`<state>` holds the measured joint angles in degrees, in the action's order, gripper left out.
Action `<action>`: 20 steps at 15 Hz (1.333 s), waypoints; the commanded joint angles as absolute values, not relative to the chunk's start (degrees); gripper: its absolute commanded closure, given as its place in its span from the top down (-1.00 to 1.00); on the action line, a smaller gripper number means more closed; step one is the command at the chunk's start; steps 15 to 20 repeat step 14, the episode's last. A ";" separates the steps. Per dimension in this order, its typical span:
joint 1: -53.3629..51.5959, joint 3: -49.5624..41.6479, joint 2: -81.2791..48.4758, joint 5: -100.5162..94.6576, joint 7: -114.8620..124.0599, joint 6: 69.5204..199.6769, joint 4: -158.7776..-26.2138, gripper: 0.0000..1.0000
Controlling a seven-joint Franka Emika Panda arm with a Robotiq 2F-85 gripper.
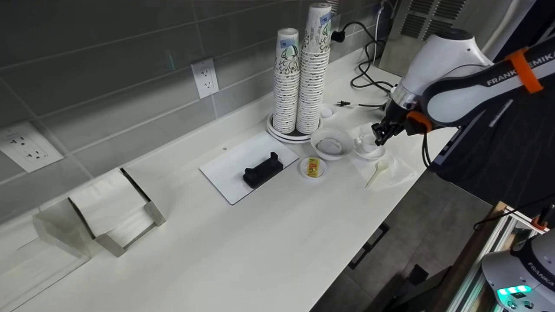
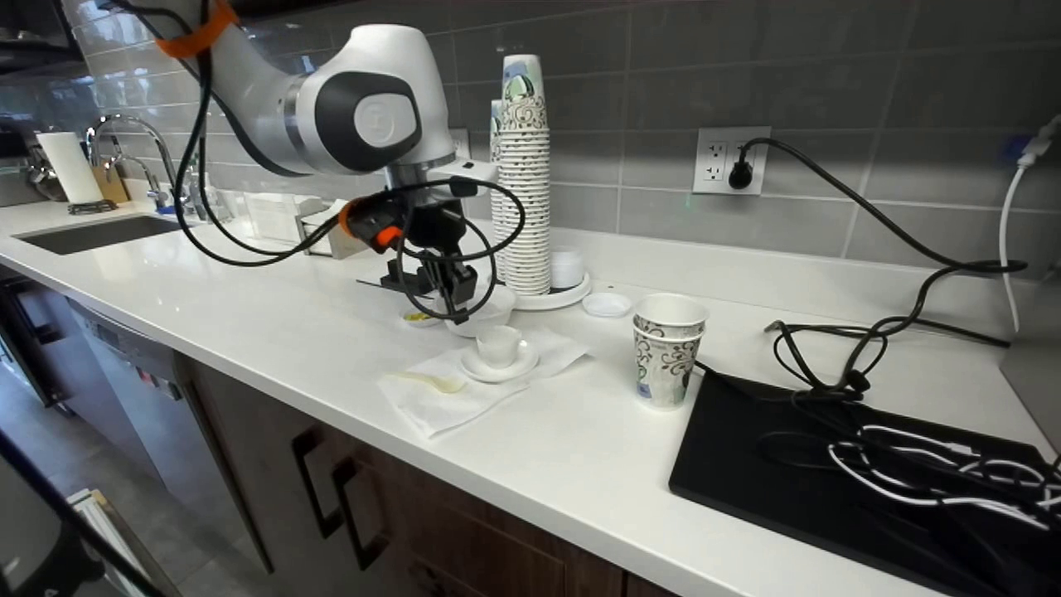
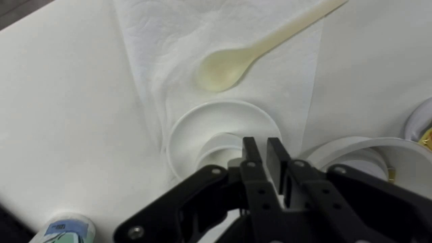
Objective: Move the bowl to the left
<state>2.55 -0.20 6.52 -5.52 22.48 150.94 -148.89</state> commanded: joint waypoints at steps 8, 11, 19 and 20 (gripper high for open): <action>4.40 -0.80 27.35 -15.23 0.50 146.17 -158.84 0.90; 4.19 -3.07 28.78 -15.63 -8.45 148.87 -157.42 1.00; 4.69 -1.40 27.48 -14.13 -4.37 147.63 -157.84 1.00; 4.69 -1.40 27.48 -14.13 -4.37 147.63 -157.84 1.00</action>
